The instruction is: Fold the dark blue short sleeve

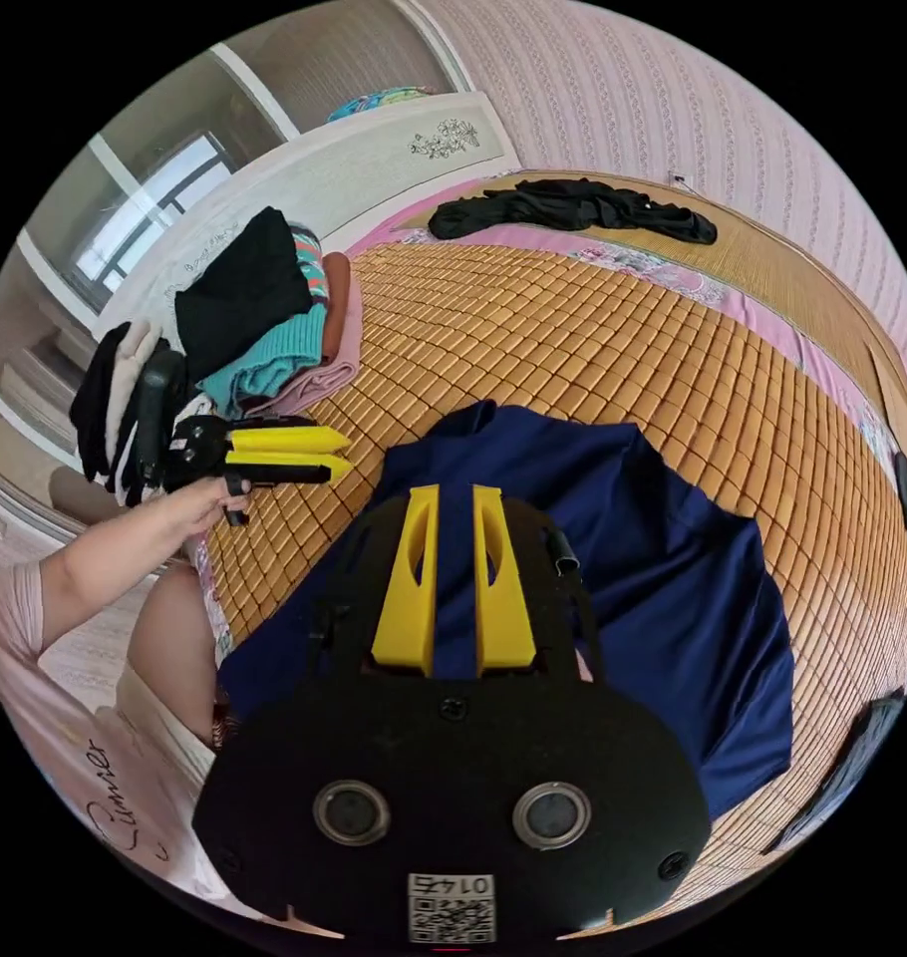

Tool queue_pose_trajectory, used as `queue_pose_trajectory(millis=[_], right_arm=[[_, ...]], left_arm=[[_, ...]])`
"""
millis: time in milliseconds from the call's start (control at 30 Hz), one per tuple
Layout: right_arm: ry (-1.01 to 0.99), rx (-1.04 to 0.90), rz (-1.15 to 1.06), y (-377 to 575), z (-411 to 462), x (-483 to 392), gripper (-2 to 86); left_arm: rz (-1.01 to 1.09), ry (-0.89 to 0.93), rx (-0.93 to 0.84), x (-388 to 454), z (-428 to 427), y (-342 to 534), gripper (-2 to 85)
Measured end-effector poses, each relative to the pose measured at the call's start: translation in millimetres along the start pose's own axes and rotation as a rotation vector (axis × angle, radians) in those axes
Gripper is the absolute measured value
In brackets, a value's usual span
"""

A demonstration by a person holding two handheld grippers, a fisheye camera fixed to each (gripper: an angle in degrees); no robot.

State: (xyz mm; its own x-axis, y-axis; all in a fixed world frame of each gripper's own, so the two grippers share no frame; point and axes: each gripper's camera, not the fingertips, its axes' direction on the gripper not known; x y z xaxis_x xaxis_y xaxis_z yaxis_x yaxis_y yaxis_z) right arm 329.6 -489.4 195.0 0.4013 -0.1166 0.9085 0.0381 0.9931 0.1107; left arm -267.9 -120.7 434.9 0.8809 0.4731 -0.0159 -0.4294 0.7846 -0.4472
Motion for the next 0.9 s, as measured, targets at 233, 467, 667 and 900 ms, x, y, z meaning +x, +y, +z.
queue_pose_trajectory(millis=[233, 467, 667, 900], right_arm=[[0.148, -0.217, 0.122, -108, 90, -10, 3.4], [-0.047, -0.179, 0.084, -161, 111, -38, 0.9], [-0.130, -0.176, 0.013, -198, 148, -80, 4.0], [-0.016, -0.149, -0.034, -205, 137, -95, 4.6]], left_arm=[[-0.064, 0.154, -0.014, -40, 40, 6, 3.7], [-0.141, 0.192, 0.125, -77, 12, 55, -0.3], [-0.199, 0.148, 0.048, -96, 21, 80, -0.7], [-0.184, 0.173, 0.063, -103, 24, 100, -0.6]])
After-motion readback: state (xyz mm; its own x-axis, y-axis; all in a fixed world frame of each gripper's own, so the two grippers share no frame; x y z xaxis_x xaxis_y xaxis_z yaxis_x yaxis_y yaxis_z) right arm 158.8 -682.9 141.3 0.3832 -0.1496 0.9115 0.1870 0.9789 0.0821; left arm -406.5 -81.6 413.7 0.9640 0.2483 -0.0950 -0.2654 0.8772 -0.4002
